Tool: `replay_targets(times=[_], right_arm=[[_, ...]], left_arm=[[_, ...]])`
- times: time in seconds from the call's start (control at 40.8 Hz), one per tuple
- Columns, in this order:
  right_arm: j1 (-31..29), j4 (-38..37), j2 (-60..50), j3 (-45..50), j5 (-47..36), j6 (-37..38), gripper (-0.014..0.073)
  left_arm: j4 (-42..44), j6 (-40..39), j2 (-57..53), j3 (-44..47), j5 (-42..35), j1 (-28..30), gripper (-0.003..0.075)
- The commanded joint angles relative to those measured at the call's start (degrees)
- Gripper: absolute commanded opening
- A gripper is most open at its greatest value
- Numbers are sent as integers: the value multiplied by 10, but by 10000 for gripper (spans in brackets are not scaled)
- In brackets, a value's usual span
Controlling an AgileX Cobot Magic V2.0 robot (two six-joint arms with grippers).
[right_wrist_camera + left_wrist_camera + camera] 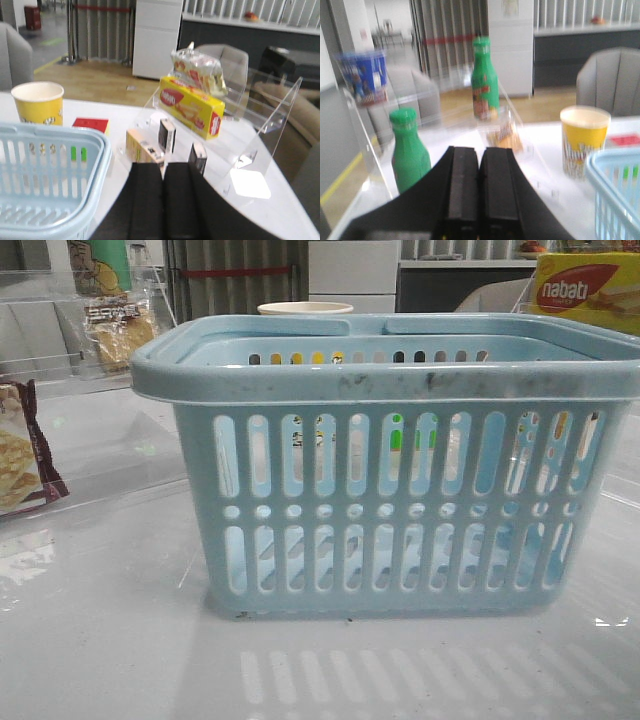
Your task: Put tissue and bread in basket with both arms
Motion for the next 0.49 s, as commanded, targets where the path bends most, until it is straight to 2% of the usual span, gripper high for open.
replay_targets(times=[0.0, 0.196, 0.465], right_arm=[[-3, -5, 45, -17, 2, -2, 55], [-3, -5, 104, -1, 71, -2, 55], [-3, -5, 151, 33, 89, -2, 55]], left_arm=[[-7, -2, 36, -18, 0, -3, 95], [-7, -2, 85, -18, 61, -3, 95], [-7, -2, 134, -18, 72, -3, 95]])
